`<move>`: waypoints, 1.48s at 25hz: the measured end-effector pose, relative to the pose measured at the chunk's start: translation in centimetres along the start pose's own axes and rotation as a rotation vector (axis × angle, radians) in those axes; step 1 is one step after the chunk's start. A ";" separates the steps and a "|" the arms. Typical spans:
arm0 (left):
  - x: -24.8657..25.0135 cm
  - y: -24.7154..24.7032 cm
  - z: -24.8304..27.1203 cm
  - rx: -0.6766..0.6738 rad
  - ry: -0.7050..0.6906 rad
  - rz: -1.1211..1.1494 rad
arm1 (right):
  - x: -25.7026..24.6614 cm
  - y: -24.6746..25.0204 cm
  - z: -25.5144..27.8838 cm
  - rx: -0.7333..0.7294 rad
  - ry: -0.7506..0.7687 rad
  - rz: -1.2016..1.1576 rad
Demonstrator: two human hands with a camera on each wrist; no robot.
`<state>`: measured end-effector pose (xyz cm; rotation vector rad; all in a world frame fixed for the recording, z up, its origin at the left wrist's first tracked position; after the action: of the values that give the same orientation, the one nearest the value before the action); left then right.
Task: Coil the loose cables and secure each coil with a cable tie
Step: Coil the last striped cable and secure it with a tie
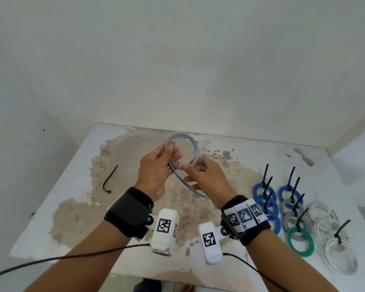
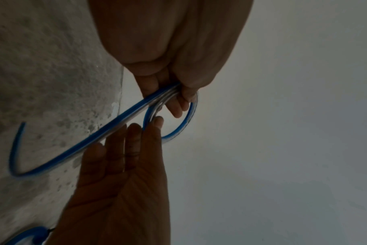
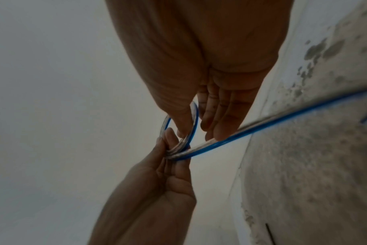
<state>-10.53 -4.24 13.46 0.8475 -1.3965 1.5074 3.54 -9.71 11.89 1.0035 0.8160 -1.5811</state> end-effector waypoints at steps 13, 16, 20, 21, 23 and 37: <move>-0.1 -0.7 -0.1 0.039 -0.010 0.075 | -0.2 -0.8 -0.5 -0.018 -0.092 -0.092; 0.9 0.4 -1.1 0.145 -0.024 0.249 | -1.7 2.0 2.0 0.318 0.102 0.117; 1.4 0.5 -1.3 0.134 -0.011 0.343 | 1.6 -0.2 2.2 0.039 -0.208 0.000; 1.1 0.5 -1.0 0.126 0.004 0.334 | 1.6 -0.1 1.5 0.023 -0.235 -0.254; 0.4 0.9 -0.6 0.128 0.038 0.312 | 0.8 0.5 0.3 0.039 -0.203 -0.692; 1.7 4.5 -3.0 0.217 0.088 0.232 | 0.8 -1.1 2.4 -0.059 0.019 -0.540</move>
<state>-15.09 -0.92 12.85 0.7584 -1.3179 1.8769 1.90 -11.95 12.19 0.7919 1.2106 -1.9855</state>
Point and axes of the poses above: each hand's wrist, its own z-axis away from the middle knuckle, its own y-axis out of the back of the hand, x = y × z, the point moved 8 cm from there along -z, towards the middle knuckle, and after that the axes turned 9 degrees about -y, right-handed, at the moved point
